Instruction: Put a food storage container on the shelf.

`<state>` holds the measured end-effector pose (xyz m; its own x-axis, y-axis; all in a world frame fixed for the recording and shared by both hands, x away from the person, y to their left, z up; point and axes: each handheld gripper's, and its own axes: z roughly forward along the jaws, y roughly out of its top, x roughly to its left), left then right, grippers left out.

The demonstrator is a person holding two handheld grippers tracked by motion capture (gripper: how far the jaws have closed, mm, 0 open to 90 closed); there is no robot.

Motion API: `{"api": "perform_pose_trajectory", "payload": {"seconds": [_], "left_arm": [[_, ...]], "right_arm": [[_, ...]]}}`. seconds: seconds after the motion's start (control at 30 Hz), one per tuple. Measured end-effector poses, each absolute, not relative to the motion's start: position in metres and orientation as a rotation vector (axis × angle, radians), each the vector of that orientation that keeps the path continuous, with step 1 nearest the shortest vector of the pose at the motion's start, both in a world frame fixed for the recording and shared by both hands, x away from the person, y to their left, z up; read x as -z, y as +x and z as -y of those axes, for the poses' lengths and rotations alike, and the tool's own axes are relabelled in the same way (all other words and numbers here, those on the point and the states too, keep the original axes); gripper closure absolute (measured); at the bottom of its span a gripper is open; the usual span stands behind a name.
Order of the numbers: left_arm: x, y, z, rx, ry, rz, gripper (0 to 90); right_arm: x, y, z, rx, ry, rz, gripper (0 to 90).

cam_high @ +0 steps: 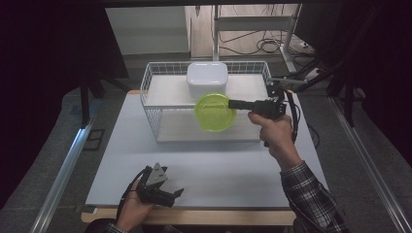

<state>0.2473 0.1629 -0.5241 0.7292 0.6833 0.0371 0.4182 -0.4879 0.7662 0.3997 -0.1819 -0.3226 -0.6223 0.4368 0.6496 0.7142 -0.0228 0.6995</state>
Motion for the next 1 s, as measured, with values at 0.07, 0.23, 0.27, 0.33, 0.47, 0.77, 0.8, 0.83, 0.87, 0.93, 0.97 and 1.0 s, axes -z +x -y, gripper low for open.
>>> {"api": "perform_pose_trajectory", "payload": {"seconds": [0.07,0.23,0.27,0.33,0.47,0.77,0.8,0.83,0.87,0.93,0.97,1.0], "left_arm": [[0.524,0.247,-0.163,-0.437,2.149,-0.83,5.3],[0.524,0.247,-0.163,-0.434,2.15,-0.832,5.3],[0.524,0.247,-0.163,-0.431,2.148,-0.832,5.4],[0.524,0.247,-0.163,-0.43,2.148,-0.832,5.4],[0.524,0.247,-0.164,-0.431,2.15,-0.829,5.4],[0.523,0.247,-0.165,-0.428,2.14,-0.833,5.5],[0.523,0.247,-0.165,-0.428,2.14,-0.832,5.5],[0.523,0.247,-0.165,-0.427,2.141,-0.831,5.5],[0.523,0.247,-0.165,-0.427,2.141,-0.831,5.5],[0.523,0.247,-0.165,-0.426,2.141,-0.828,5.5],[0.523,0.247,-0.165,-0.426,2.141,-0.828,5.5],[0.523,0.247,-0.165,-0.425,2.141,-0.827,5.4]], "right_arm": [[0.31,0.406,0.181,1.724,-1.234,2.007,81.8],[0.294,0.415,0.179,1.758,-1.26,2.006,81.8],[0.285,0.419,0.177,1.776,-1.272,2.007,81.8],[0.278,0.424,0.175,1.789,-1.29,2.004,81.8],[0.268,0.432,0.17,1.812,-1.326,1.999,81.7],[0.255,0.462,0.146,1.851,-1.473,1.934,81.6],[0.254,0.464,0.144,1.852,-1.487,1.932,81.6],[0.254,0.467,0.142,1.854,-1.508,1.929,81.6],[0.254,0.47,0.14,1.851,-1.529,1.927,81.6],[0.254,0.475,0.137,1.848,-1.561,1.926,81.6],[0.254,0.477,0.135,1.843,-1.577,1.921,81.6],[0.255,0.479,0.134,1.841,-1.589,1.921,81.5]]}}
